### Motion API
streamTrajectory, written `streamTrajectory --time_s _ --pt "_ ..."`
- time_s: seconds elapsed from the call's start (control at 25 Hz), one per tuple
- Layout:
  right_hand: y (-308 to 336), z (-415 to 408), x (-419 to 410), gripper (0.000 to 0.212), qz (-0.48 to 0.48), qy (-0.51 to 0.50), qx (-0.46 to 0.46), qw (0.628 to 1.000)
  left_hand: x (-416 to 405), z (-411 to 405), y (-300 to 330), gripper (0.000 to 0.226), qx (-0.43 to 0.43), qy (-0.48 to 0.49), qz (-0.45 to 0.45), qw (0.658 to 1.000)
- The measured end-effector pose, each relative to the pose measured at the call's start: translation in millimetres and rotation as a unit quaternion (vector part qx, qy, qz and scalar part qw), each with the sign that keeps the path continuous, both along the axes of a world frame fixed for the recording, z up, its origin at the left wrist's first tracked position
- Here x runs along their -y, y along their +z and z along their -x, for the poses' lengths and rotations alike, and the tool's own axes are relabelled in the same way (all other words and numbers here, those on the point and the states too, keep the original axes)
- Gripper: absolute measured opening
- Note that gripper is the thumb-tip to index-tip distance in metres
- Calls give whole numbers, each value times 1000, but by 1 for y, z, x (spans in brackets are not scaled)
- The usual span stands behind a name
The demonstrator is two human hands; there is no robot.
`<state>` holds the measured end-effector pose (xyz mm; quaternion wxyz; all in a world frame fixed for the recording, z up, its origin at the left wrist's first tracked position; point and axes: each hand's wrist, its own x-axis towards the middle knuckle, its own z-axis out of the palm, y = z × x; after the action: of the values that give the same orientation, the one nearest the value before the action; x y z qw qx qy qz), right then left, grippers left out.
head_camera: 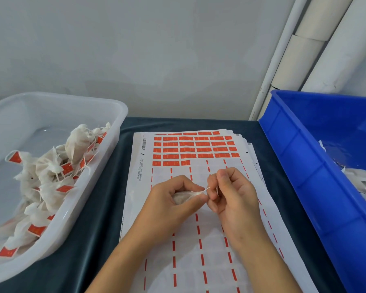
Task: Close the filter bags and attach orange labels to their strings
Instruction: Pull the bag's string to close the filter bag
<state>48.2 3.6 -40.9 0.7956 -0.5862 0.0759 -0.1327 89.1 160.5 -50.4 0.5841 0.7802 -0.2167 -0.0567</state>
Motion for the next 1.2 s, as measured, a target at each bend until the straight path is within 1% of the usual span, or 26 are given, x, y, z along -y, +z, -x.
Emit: streamTrajectory --time_s 0.12,0.28,0.32,0.44,0.56,0.68,0.76,0.88,0.96,1.0,1.08,1.16,1.2 --pt "-1 1 2 29 20 -24 3 1000 0 0 0 22 -5 -2 2 1000" --pt "-2 2 2 31 6 -29 -1 1000 -1 0 1 20 -13 -2 -11 1000" --pt "-1 2 2 32 16 -23 -3 1000 -2 0 2 19 -15 -1 -19 1000" --pt "3 4 2 28 115 -10 -10 993 -3 1 2 5 -16 -5 -43 999" --pt "2 6 1 19 156 -1 -19 988 -2 3 1 9 -4 -18 -45 999" --pt "0 5 -1 14 186 -16 -24 982 -2 4 1 10 -3 -13 -42 999" --pt "0 3 -3 9 202 -20 -23 979 -4 2 1 11 -17 -7 -29 999" --pt "0 -1 -3 6 226 -19 -34 973 -5 0 3 6 -47 1 21 999" --pt "5 -6 -1 5 244 -31 -43 968 -4 -1 3 10 -53 29 37 998" --pt "9 -9 1 4 256 -41 -48 965 -4 -3 2 13 -53 50 38 997" --pt "16 -20 3 10 289 -73 -70 952 -4 -5 1 14 -61 85 45 993" --pt "22 -38 1 16 356 -114 -99 922 -3 -5 2 14 -71 98 51 991" --pt "23 -48 -2 16 408 -127 -116 897 -2 -4 2 15 -75 102 50 991"
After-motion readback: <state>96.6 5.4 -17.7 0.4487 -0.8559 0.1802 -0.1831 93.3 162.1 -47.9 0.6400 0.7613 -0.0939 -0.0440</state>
